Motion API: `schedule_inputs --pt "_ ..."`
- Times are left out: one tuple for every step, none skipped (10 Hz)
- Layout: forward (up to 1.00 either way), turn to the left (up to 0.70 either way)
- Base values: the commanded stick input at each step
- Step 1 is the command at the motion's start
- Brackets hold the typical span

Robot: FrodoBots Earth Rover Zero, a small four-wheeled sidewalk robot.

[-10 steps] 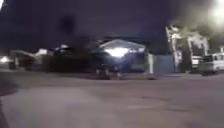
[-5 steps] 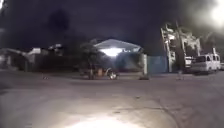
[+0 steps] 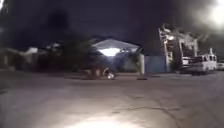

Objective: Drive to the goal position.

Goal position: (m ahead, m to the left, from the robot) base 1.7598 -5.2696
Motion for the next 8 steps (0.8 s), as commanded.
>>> schedule_inputs --pt "0.0 -0.5" --pt "0.0 -0.5" --pt "0.0 -0.5" --pt "0.0 -0.5" --pt "0.0 -0.5" --pt "0.0 -0.5" --pt "0.0 -0.5" --pt "0.0 -0.5"
